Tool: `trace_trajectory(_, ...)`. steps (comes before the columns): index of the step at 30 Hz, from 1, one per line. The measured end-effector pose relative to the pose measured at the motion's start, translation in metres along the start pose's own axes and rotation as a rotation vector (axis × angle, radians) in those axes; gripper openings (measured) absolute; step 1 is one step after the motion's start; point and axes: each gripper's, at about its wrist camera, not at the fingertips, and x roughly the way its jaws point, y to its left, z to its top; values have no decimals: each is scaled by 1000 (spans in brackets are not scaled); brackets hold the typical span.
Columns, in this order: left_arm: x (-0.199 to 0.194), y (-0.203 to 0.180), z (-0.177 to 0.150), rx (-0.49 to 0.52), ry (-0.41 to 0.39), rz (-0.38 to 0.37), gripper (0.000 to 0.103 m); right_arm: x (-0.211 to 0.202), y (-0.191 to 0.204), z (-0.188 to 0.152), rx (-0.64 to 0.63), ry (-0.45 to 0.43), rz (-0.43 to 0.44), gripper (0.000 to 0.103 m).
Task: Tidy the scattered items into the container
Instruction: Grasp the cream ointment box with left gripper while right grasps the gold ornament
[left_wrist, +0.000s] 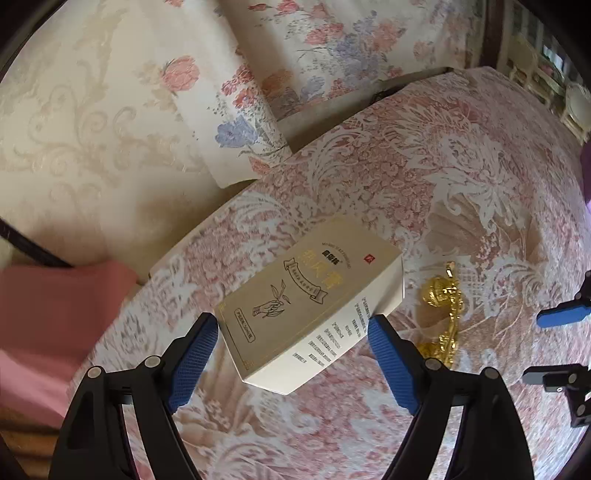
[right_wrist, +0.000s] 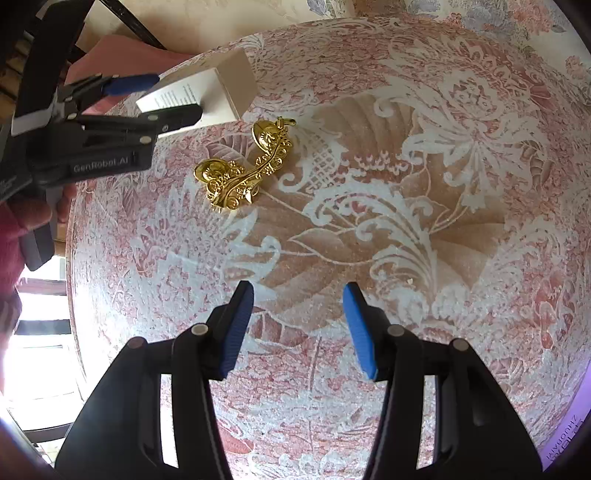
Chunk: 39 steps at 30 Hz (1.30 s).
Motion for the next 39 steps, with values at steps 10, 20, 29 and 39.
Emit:
trace_trajectory(10,-1,-13,11,231,30,-1,84,-1,2,6,16,-21,10,54)
trace_trajectory(20,25,-33,12,332,112,-37,84,4,4,10,8,-26,6,54)
trace_trajectory(29,26,-30,-10,188,128,-94,82,7,4,26,24,-37,26,54)
trace_trajectory(39,15,-22,-44,-13,122,-132,72,19,12,43,128,-69,102,54)
